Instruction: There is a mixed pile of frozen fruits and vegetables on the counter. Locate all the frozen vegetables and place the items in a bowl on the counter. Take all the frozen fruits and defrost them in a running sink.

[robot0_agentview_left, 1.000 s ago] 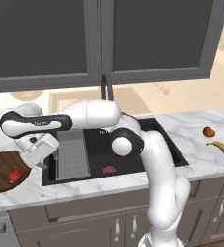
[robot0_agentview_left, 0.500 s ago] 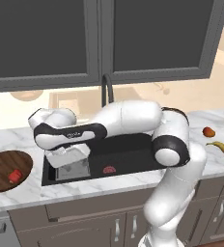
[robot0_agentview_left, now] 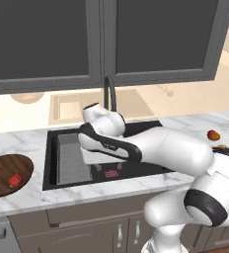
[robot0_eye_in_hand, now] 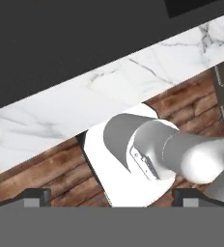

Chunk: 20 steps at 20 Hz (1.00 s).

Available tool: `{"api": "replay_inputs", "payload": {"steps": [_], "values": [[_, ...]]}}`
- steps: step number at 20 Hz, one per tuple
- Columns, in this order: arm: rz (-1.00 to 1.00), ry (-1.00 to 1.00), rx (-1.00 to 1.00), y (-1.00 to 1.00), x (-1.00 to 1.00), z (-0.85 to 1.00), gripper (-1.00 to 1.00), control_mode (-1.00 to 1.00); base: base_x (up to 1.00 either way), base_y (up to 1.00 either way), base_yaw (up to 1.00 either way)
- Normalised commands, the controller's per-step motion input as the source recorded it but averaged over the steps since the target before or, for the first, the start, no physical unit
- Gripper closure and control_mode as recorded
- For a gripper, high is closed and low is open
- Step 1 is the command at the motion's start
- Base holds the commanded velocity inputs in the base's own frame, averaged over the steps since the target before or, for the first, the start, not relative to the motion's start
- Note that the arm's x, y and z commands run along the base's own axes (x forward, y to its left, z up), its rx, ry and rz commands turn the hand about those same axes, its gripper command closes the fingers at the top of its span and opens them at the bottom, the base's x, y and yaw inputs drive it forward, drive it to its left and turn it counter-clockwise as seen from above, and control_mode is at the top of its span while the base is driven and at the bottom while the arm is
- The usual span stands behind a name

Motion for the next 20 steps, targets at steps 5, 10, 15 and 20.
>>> {"api": "replay_inputs", "payload": {"steps": [5, 10, 15, 20], "values": [[0.07, 0.1, 0.11, -0.78, 0.14, 0.02, -1.0, -1.0, 0.0, 0.0, 0.0], [0.16, 0.0, 0.06, -0.73, 0.07, 0.0, -1.0, -1.0, 0.0, 0.0, 0.0], [0.22, 0.0, 0.01, -0.62, 0.19, 0.0, -1.0, -1.0, 0.0, 0.0, 0.0], [0.24, -0.03, 0.01, -0.66, 0.2, 0.0, -1.0, -1.0, 0.0, 0.0, 0.0]]}}
